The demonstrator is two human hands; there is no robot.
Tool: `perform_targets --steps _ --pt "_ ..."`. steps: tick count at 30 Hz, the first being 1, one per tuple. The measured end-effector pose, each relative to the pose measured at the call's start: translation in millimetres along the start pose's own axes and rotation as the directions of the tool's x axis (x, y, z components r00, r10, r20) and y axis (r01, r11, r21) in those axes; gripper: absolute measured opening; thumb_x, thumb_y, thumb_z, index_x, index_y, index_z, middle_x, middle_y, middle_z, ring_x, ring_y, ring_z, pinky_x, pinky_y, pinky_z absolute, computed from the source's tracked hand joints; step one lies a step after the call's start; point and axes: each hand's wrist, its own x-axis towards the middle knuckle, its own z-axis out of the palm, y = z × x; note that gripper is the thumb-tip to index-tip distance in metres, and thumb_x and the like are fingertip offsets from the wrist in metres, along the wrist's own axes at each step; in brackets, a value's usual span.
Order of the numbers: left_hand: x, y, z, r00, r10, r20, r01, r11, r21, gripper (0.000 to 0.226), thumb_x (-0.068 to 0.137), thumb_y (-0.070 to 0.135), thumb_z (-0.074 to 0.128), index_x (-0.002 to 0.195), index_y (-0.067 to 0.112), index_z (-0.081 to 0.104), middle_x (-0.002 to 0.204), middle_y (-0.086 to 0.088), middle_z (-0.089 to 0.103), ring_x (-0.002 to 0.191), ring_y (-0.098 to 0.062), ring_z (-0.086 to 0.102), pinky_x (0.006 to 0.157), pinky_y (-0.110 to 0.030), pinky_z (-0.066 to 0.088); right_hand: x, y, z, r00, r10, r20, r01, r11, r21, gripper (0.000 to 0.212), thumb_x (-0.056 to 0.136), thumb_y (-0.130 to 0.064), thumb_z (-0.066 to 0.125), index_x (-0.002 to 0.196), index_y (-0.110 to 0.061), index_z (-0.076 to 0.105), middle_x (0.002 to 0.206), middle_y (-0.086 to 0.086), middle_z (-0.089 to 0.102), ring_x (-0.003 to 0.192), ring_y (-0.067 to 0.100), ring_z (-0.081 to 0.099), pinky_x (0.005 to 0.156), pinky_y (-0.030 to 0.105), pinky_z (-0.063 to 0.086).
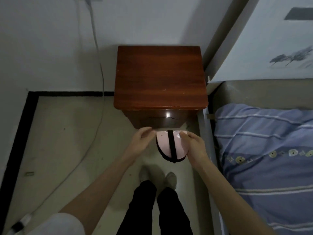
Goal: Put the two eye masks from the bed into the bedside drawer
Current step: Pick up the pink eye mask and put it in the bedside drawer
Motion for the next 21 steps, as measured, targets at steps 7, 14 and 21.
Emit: perform_targets --steps 7,14,21 --pt "136 -85 -36 0.963 -0.055 -0.264 0.08 0.993 0.086 0.101 0.078 0.032 0.069 0.144 0.01 -0.004 0.156 -0.006 0.01 0.14 -0.019 0.018 0.114 -0.033 0.02 164 32 -19 0.996 0.008 -0.085 -0.043 0.909 -0.415 0.092 0.081 -0.02 0.065 0.147 -0.018 0.001 0.148 0.019 0.034 0.128 0.038 0.041 0.105 0.051 0.036" --pt "197 -116 -54 0.941 0.072 -0.329 -0.07 0.997 0.018 0.093 0.072 0.038 0.074 0.143 0.022 0.016 0.152 0.0 0.025 0.138 -0.019 0.023 0.106 -0.028 0.024 208 35 -35 0.986 -0.166 0.002 0.153 0.899 -0.411 0.082 0.085 -0.008 0.059 0.145 -0.033 0.009 0.118 0.005 0.053 0.108 0.025 0.053 0.098 0.041 0.038" --pt "204 -106 -49 0.913 0.061 -0.403 -0.069 0.998 -0.004 0.088 0.072 0.034 0.074 0.139 0.014 0.023 0.149 -0.005 0.029 0.137 -0.022 0.025 0.11 -0.037 0.027 208 29 -38 0.978 -0.208 -0.026 0.186 0.919 -0.348 0.066 0.086 -0.005 0.055 0.141 -0.024 0.024 0.115 0.005 0.051 0.096 0.018 0.051 0.083 0.032 0.04"
